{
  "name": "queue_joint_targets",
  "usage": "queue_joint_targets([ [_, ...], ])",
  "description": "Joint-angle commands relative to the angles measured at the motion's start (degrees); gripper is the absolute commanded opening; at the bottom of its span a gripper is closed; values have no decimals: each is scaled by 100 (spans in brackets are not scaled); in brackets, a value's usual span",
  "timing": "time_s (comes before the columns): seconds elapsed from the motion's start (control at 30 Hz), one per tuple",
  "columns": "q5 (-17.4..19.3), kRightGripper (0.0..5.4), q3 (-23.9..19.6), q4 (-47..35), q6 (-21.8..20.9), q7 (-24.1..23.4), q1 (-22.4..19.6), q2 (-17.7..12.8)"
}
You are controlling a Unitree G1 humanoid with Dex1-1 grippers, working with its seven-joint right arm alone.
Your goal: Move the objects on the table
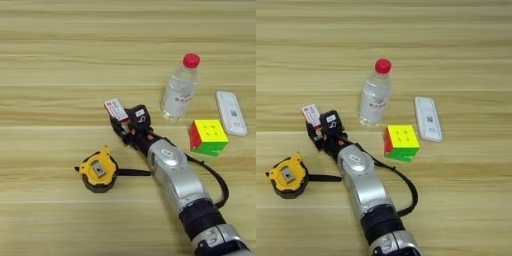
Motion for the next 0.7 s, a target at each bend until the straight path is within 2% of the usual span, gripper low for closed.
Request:
queue_joint_targets([
  [0.03, 18, 212, -34, -468, -53, -81, -236, 43],
  [0.37, -7, 209, 11, -1345, 152, -122, 40, -2],
  [0.43, -9, 209, -8, -1908, 303, -135, 113, -62],
  [0.57, 33, 209, -184, -3200, 871, -194, 153, -233],
  [0.7, 109, 209, -394, -4777, 1467, -199, 589, -507],
])
